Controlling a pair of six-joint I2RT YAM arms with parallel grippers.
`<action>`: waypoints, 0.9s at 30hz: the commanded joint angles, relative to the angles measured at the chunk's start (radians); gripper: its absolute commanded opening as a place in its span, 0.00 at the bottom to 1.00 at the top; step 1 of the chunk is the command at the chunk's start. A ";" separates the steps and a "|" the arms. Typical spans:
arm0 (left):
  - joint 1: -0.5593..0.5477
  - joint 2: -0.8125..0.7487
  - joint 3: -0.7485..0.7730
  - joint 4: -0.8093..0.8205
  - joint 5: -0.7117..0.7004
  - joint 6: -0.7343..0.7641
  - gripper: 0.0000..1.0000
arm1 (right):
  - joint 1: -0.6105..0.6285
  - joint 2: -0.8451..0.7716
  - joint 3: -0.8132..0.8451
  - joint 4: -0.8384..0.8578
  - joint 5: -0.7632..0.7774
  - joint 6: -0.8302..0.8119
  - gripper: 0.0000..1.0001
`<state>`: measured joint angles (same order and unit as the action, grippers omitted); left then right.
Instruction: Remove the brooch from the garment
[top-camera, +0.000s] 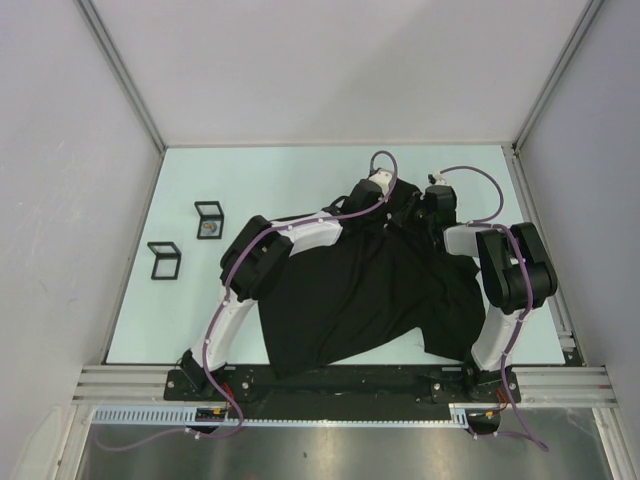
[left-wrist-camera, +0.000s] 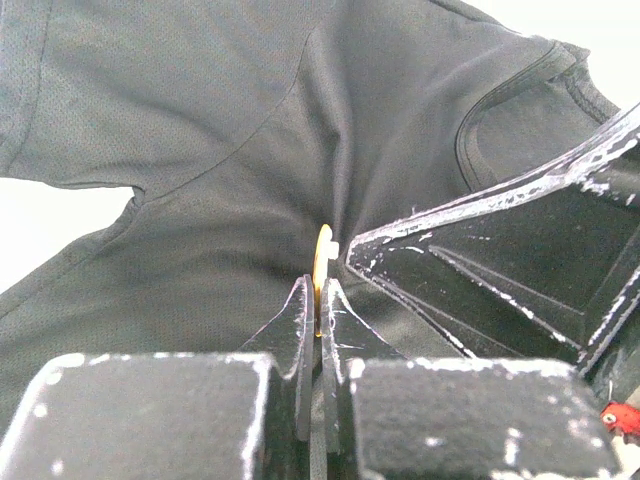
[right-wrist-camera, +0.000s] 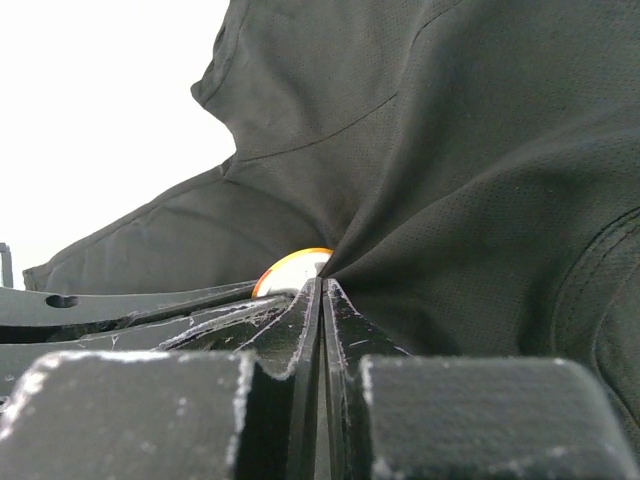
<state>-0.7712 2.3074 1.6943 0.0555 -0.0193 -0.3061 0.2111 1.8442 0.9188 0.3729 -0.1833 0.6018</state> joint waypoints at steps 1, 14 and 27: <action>0.006 -0.080 0.010 0.047 0.010 0.001 0.00 | 0.007 0.004 0.028 0.021 -0.004 -0.005 0.05; 0.006 -0.083 0.022 0.047 0.010 0.005 0.00 | 0.007 0.012 0.028 0.009 0.010 0.003 0.03; 0.006 -0.080 0.030 0.046 0.033 0.009 0.00 | 0.005 0.015 0.029 0.008 0.008 0.007 0.02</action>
<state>-0.7712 2.3070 1.6943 0.0589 -0.0193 -0.3058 0.2192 1.8496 0.9188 0.3634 -0.1810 0.6025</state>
